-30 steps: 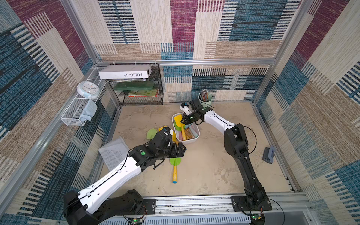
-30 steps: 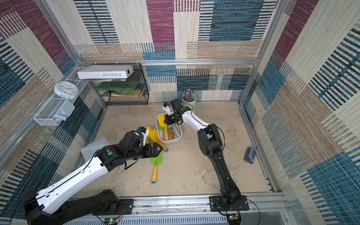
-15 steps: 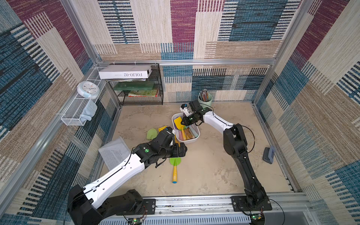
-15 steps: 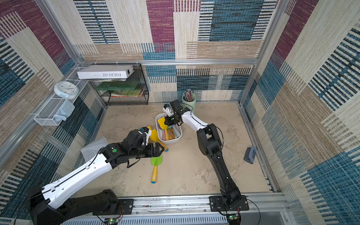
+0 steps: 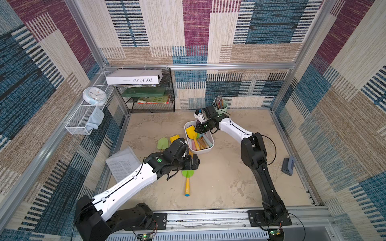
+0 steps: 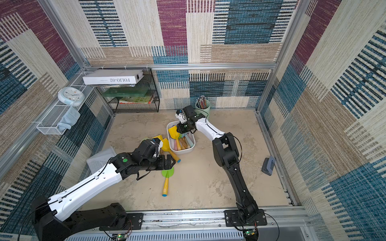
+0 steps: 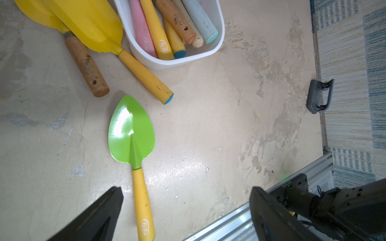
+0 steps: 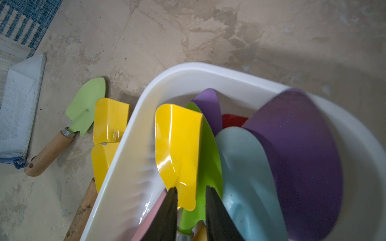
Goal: Put the shovel into the storage box
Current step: Place the shovel in the storage box, then pick up the shovel from the center of the board.
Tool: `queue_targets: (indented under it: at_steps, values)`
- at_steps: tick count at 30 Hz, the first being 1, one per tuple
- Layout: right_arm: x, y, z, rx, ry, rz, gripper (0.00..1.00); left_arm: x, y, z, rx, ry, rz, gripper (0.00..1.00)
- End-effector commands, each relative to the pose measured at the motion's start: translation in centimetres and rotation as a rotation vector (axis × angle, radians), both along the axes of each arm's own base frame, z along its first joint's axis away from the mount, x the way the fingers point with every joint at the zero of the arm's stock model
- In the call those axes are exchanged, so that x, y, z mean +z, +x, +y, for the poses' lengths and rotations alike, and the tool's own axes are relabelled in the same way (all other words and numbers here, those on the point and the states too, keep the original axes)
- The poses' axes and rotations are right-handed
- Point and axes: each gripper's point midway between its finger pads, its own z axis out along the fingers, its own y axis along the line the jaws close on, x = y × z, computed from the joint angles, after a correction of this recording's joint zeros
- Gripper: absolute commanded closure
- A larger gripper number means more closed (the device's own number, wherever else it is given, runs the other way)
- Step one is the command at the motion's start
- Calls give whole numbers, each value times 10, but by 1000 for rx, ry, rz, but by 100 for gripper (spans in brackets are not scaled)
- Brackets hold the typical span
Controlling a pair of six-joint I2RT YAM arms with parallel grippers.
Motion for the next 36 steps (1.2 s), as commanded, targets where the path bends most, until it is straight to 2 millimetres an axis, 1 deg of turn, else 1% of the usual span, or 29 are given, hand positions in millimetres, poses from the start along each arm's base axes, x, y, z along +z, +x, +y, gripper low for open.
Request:
queue_targets:
  at_steps: [1,5,8,12,16,19,25,31,34,35,36]
  values:
    - [13,-2,-6,-9,-25,-19,72,-6,4,14,50,66,11,1]
    - [24,-7,-13,-16,-42,-32,72,-14,6,23,68,107,37,0]
    - [36,-16,-21,-21,-50,-46,67,-24,4,25,58,142,78,1]
    - [53,-33,-36,-46,-52,-77,61,-47,-14,14,-21,139,212,1]
    - [66,-51,-53,-79,-49,-99,61,-76,-38,9,-65,156,334,2]
    - [74,-64,-65,-107,-49,-112,61,-91,-49,7,-67,189,382,2]
    - [84,-84,-81,-140,-39,-129,61,-110,-63,-2,-57,253,440,4]
    - [83,-98,-91,-154,-34,-131,62,-138,-77,6,-8,342,508,9]
    - [80,-103,-95,-164,-34,-128,63,-145,-80,11,17,372,517,14]
    - [80,-105,-96,-164,-34,-128,63,-146,-80,13,25,377,516,18]
    - [79,-107,-97,-166,-33,-126,63,-147,-80,13,30,381,513,24]
